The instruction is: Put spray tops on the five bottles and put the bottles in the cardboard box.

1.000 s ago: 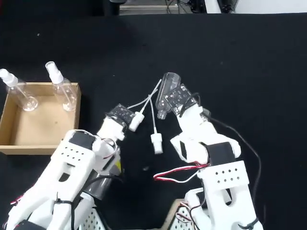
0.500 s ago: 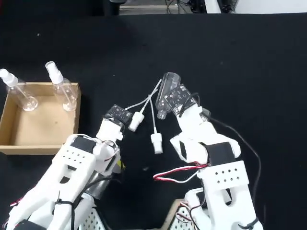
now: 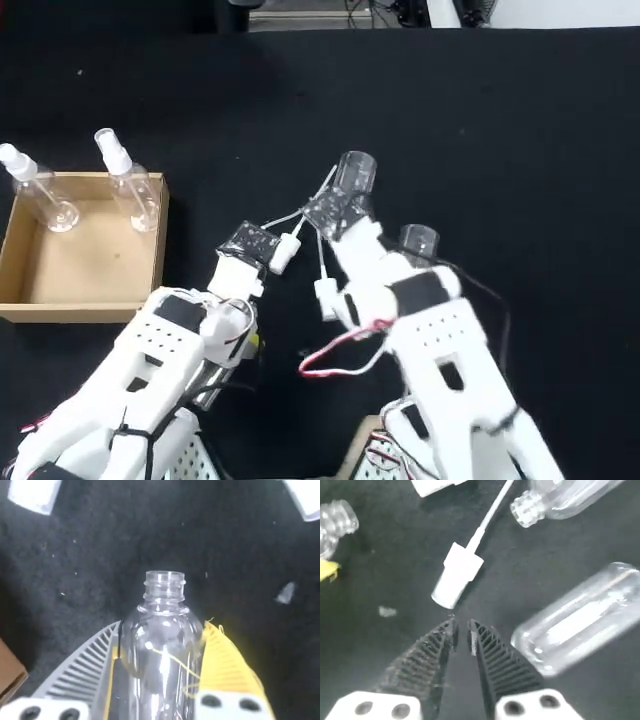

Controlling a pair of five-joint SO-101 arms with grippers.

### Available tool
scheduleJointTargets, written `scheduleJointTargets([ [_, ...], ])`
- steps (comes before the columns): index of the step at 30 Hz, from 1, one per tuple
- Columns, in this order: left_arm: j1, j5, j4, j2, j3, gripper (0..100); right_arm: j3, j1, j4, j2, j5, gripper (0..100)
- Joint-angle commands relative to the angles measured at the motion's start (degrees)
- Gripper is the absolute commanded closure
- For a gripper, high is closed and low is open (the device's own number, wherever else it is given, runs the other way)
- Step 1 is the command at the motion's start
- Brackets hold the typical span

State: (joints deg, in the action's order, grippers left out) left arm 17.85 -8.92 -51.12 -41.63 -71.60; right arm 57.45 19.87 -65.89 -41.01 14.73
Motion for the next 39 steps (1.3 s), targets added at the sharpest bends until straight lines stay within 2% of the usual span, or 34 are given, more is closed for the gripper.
scheduleJointTargets([
  [1, 0.9, 0.3, 1.1, 0.3, -0.9, 97, -4.5, 1.1, 5.8, 6.5, -5.1, 92.6],
  [4, 0.9, 0.2, 1.1, 0.3, -1.0, 97, -5.8, 1.1, 6.9, 10.8, -7.6, 80.9],
  [6, 0.9, 0.1, 1.1, 0.3, -1.0, 97, -7.4, 1.1, 6.9, 12.6, -9.1, 77.4],
  [10, 0.9, 0.0, 1.0, 0.3, -1.0, 97, -9.8, 2.4, 7.6, 15.5, -15.5, 77.3],
  [15, -0.7, 0.0, 1.0, 0.3, -1.0, 97, -8.8, 7.0, 13.3, 19.1, -23.3, 77.3],
  [21, -5.1, 0.0, 0.9, 0.3, -0.7, 97, -8.9, 8.1, 18.5, 25.9, -26.8, 77.3],
  [27, -4.8, 0.0, 0.9, 0.3, -0.9, 97, -10.2, 5.1, 19.2, 32.8, -26.3, 77.9],
  [29, -4.8, 0.0, 0.9, 0.3, -0.9, 97, -10.0, 4.2, 19.2, 34.2, -26.1, 85.5],
  [31, -4.8, 0.0, 0.9, 0.3, -0.9, 97, -10.1, 2.4, 19.2, 34.4, -24.7, 99.8],
  [32, -4.8, 0.0, 0.9, 0.3, -0.9, 97, -10.1, 1.3, 19.1, 33.8, -23.4, 96.9],
  [35, -4.9, 0.0, 0.9, 0.3, -0.9, 97, -10.0, -2.8, 15.9, 28.8, -18.5, 98.5],
  [39, -4.8, 0.0, 1.0, 0.3, -0.9, 97, -13.2, -8.9, 2.7, 16.0, -11.3, 98.8],
])
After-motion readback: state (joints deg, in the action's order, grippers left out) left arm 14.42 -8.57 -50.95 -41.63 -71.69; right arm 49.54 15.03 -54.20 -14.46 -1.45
